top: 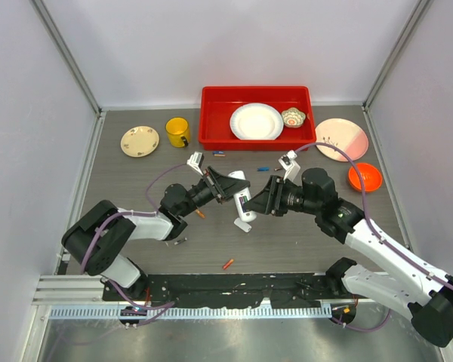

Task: Load the batteries into the remote control

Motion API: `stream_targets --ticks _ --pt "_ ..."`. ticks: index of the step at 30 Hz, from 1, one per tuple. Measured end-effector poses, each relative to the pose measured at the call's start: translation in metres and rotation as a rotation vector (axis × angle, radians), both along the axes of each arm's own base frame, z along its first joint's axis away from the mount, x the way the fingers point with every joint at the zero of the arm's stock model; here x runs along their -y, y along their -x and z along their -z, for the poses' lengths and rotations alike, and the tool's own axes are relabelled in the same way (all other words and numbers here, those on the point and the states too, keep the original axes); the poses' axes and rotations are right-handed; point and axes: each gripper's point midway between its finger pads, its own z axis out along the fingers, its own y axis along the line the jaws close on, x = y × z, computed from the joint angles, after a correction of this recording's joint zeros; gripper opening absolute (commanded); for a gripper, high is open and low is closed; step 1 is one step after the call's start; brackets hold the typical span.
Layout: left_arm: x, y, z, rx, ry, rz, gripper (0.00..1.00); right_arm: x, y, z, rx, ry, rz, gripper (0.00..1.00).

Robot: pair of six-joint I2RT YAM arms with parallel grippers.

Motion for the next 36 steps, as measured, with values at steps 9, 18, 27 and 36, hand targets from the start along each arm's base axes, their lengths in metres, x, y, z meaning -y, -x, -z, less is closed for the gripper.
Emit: stream_targets --ticks 9,18,27,36 --pt "0.002 0.003 0.004 -0.005 -0.01 0.022 0.0 0.003 0.0 0.012 -0.007 0.054 -0.006 0.41" --pt "0.002 0.003 0.006 -0.011 -0.014 0.023 0.0 0.005 -0.002 0.013 0.004 0.067 0.0 0.3" --pt "0.003 0.004 0.006 -0.008 -0.015 0.028 0.0 0.006 -0.002 0.015 -0.006 0.075 0.013 0.64" --pt "0.0 0.0 0.006 -0.001 -0.018 0.018 0.0 0.012 -0.012 -0.019 0.063 0.069 0.071 0.71"
